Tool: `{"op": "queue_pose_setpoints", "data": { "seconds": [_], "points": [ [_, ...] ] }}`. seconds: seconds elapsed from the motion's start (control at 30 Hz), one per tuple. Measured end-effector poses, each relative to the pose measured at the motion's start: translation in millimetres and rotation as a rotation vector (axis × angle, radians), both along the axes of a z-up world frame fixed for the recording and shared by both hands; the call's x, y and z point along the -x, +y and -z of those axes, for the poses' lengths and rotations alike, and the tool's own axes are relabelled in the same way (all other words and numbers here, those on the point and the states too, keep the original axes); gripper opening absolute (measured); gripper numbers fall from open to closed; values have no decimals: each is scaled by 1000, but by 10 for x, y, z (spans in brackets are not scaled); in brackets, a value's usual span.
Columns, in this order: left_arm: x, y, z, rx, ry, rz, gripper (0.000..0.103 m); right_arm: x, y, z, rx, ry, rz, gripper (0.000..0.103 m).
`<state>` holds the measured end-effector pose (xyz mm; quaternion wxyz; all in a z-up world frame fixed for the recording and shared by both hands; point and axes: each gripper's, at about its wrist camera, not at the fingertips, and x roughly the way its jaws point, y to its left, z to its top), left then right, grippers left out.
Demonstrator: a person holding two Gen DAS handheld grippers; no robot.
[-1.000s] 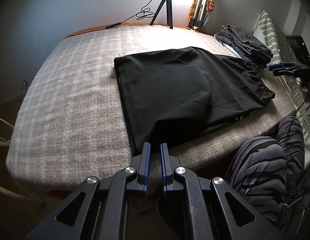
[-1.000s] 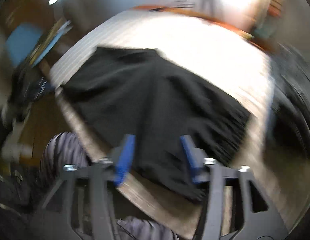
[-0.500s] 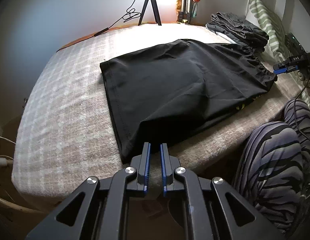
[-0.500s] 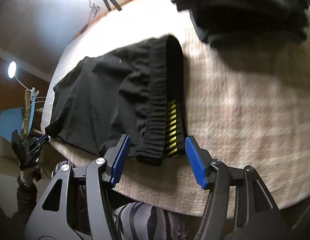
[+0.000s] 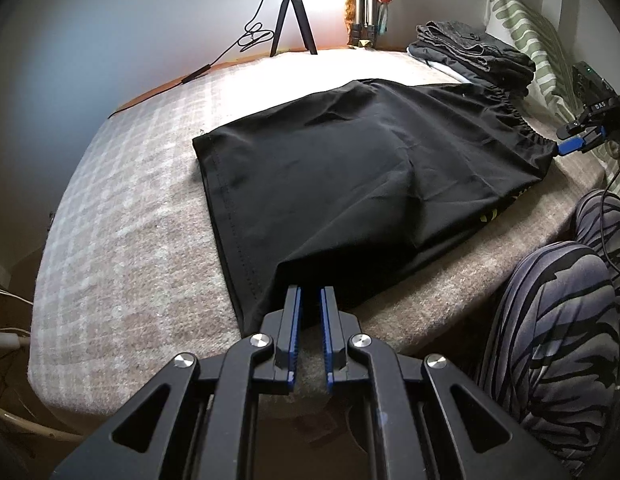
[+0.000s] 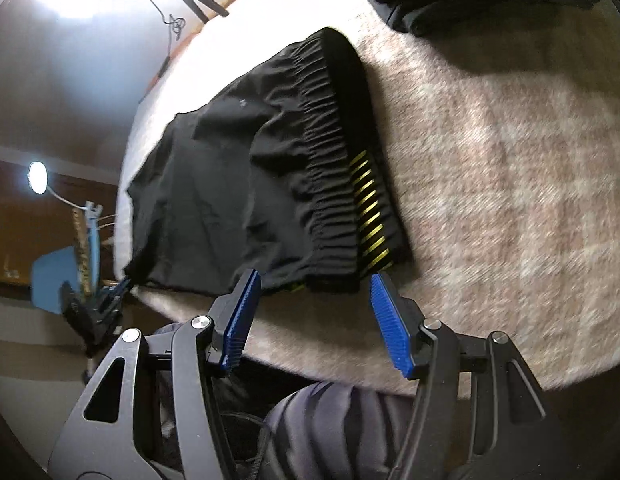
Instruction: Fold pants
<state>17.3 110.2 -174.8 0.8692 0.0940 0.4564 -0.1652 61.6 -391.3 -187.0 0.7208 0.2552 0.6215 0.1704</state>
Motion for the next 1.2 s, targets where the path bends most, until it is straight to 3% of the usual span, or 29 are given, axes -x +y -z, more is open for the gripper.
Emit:
{"op": "queue_pose_setpoints", "data": {
  "seconds": [0.13, 0.2, 0.23, 0.27, 0.43, 0.53, 0.7, 0.8, 0.97, 1.1, 1.2],
  "points": [
    [-26, 4, 19, 17, 10, 3, 7, -95, 10, 143, -25, 39, 50, 61],
    [-21, -8, 17, 6, 9, 13, 7, -137, 34, 179, -41, 45, 60, 48],
    [-21, -5, 16, 5, 8, 17, 7, -156, 65, 179, -37, 42, 52, 30],
    [-28, 4, 16, 4, 7, 21, 7, -169, 105, 152, -15, 26, 39, 28],
    [-58, 28, -9, -1, -8, 24, 7, -195, 264, -170, 112, -103, -59, 27],
    [-7, 68, -25, -30, -10, 27, 7, -245, 244, -336, 247, -158, -91, 27],
    [104, 230, -27, -33, -2, -15, 7, -284, 362, -315, 353, -103, -204, 30],
    [171, 314, -71, -38, -2, -27, 7, -228, 548, -476, 462, -172, -285, 34],
    [266, 416, -255, -32, -22, -53, 7, -171, 787, -843, 504, -313, -330, 35],
    [217, 482, -280, 122, 35, -138, 7, -250, 1130, -1023, 435, -397, -390, 36],
    [128, 470, -179, 237, 101, -196, 7, -348, 1491, -1046, 346, -423, -446, 43]
  ]
}}
